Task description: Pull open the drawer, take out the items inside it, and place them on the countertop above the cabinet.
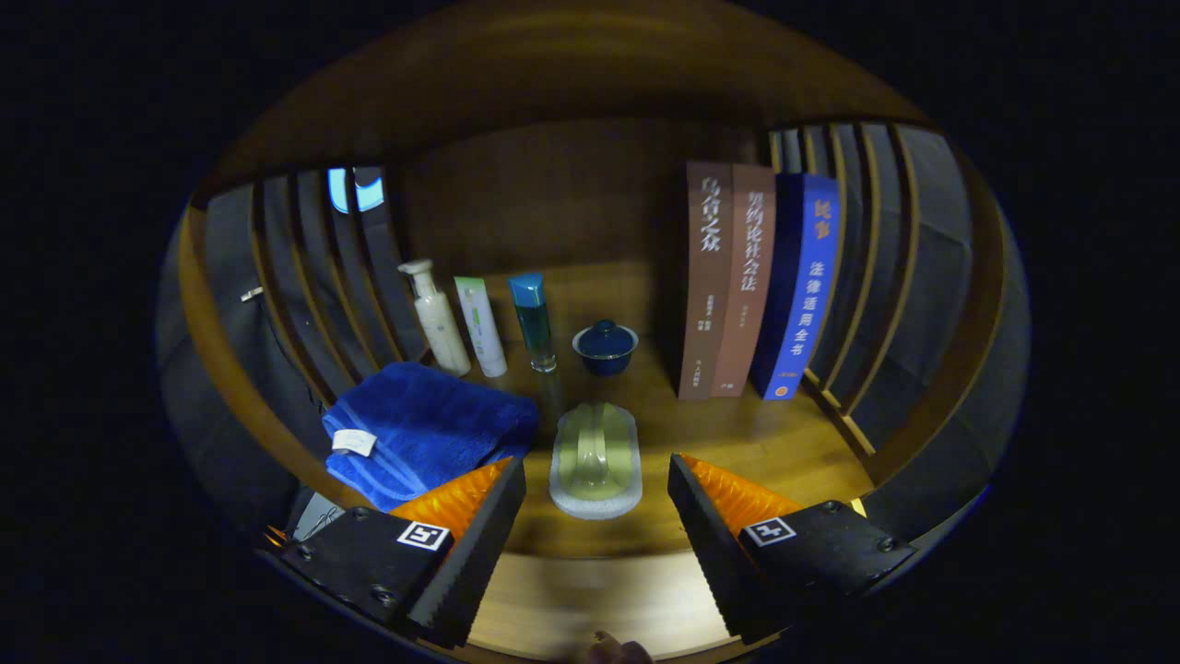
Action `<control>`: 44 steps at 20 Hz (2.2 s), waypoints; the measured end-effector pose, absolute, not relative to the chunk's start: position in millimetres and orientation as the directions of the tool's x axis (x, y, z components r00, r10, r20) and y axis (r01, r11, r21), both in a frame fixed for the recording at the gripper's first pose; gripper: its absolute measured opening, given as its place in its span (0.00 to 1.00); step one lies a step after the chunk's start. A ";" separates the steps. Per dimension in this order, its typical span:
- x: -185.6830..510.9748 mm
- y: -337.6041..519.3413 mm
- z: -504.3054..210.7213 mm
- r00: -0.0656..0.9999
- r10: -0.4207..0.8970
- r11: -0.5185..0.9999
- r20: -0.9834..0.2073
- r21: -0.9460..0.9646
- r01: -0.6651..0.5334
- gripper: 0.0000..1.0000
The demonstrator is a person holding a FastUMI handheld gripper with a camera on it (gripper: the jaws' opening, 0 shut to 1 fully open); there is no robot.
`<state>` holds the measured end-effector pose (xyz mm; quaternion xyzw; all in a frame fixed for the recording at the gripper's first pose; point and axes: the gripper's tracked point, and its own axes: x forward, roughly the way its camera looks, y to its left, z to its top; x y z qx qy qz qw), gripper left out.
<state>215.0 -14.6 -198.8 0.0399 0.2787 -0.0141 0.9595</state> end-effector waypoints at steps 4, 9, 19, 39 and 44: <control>162.1 -11.7 -149.3 0.925 0.005 0.995 -0.380 0.090 0.031 1.00; 89.0 -9.3 -120.4 0.971 0.011 0.995 -0.238 0.099 0.013 0.99; -27.7 -9.5 -170.3 0.991 -0.017 0.986 -0.132 0.160 0.039 0.99; -29.4 -6.0 -331.7 0.933 -0.015 0.993 -0.360 0.107 0.057 0.98; -23.7 -6.0 -330.5 0.938 -0.018 0.992 -0.347 0.113 0.060 0.98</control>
